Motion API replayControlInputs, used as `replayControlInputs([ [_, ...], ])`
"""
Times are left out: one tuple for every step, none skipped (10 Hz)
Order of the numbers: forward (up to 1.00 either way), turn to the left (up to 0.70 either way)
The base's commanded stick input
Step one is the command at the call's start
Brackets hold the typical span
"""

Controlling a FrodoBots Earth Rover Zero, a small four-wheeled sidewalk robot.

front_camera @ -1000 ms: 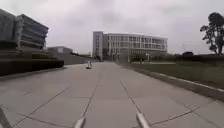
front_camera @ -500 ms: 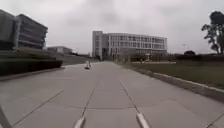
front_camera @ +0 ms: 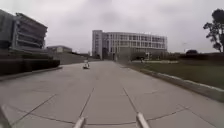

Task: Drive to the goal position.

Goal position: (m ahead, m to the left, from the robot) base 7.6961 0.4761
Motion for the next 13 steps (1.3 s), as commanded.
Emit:
replayControlInputs([
  [0.7,0.0],
  [0.7,0.0],
  [0.7,0.0],
  [0.7,0.0],
  [0.7,0.0],
  [0.7,0.0],
  [0.7,0.0],
  [0.7,0.0],
  [0.7,0.0],
  [0.7,0.0],
  [0.7,0.0],
  [0.7,0.0],
  [0.7,0.0],
])
